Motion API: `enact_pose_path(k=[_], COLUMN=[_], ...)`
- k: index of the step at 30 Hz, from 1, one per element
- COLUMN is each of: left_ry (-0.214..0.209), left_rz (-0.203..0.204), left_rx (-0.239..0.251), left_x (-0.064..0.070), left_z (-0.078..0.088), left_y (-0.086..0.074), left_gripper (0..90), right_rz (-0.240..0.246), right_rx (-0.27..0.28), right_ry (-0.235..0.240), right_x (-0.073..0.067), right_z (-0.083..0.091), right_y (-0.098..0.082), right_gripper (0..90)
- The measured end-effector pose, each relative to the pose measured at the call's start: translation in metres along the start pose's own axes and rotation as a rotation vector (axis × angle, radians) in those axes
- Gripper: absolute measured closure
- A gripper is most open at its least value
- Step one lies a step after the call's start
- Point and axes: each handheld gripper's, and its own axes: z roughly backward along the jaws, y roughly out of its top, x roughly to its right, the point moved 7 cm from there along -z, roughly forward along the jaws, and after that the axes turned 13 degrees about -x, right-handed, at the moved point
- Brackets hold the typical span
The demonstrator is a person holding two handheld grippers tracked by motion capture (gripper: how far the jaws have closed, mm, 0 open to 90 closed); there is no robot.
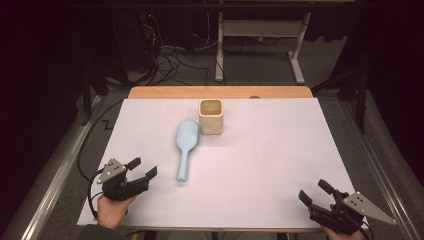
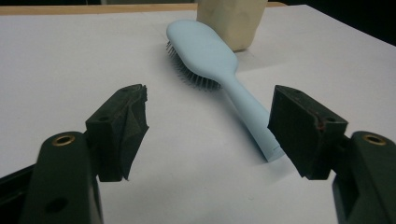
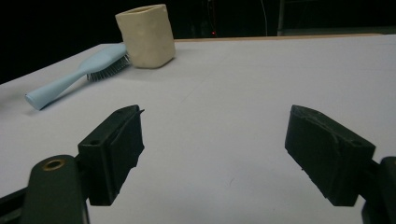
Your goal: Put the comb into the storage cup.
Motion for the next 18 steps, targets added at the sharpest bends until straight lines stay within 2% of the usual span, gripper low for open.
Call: enact_pose_path(k=[10,13,18], left_ry=[-0.007,-0.012,-0.019], left_rz=[0.007,0.015,0.004], left_rx=[-0.003,-0.02,-0.044], left_x=[0.003,0.003,0.008], left_z=[-0.007,-0.011,-0.018], left_y=[0.004,0.005,0.007], left_gripper=[27.0,26.5,26.1], right_rz=[0.01,0.009,0.011], right_rx=[0.0,0.0,0.001], right_ry=[-0.006,-0.009,-0.006], right_x=[0.0,0.0,0.0], right_z=[0.0,0.0,0.0], right_y=[0.0,0.0,0.0], right_gripper=[19.8,19.6,19.3])
